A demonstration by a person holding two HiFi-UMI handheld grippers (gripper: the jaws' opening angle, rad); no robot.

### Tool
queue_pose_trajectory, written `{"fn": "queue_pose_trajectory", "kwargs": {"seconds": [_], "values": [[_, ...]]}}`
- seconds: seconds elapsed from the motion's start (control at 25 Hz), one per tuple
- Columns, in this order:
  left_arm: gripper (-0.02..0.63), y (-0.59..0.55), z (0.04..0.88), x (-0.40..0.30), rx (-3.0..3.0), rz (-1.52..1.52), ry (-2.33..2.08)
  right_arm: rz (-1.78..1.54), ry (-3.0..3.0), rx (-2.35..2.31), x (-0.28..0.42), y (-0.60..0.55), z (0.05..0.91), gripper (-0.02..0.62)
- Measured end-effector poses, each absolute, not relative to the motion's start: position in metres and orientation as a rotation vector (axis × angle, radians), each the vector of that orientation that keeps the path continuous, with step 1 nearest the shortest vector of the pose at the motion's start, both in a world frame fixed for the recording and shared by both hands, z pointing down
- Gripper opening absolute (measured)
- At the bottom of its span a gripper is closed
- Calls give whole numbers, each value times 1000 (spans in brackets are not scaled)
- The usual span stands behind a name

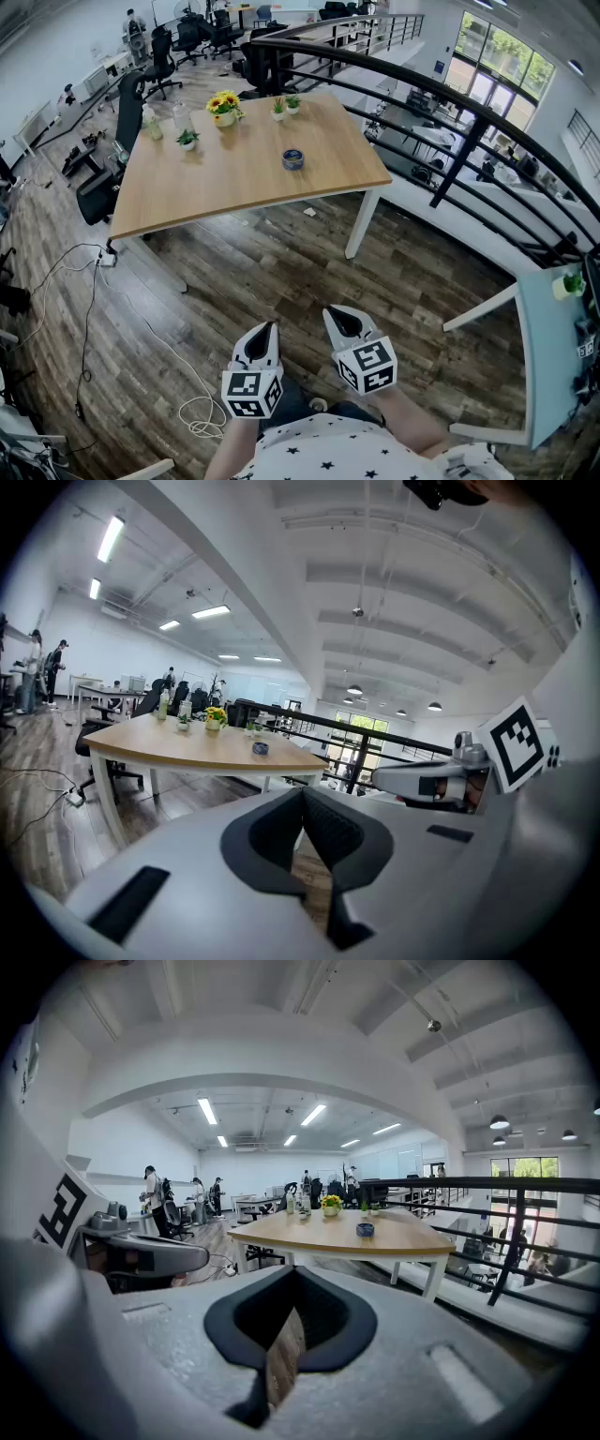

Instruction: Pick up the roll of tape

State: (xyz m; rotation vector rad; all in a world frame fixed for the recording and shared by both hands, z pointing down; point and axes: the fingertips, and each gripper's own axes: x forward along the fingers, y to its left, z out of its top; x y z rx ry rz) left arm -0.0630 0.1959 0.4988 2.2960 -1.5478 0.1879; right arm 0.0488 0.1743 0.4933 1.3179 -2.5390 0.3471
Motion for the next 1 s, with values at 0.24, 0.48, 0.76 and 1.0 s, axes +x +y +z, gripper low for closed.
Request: {"fn": "queue_pose_trajectory", "kwargs": {"seconds": [0.24,0.48,0.76,1.0], "values": [[3,249,489,-52,2304,184,-1549,349,-2527,1380,71,229,484,5],[3,265,478,-50,2332,150,-1554,325,-2530,1408,75,249,478,5],[3,270,475,-46,2337,127,-1575,291,-2559,1371,72,257,475,5],[3,274,471,-44,2326,121,-1596,295,-2569,1352,73,260,474,5]]}}
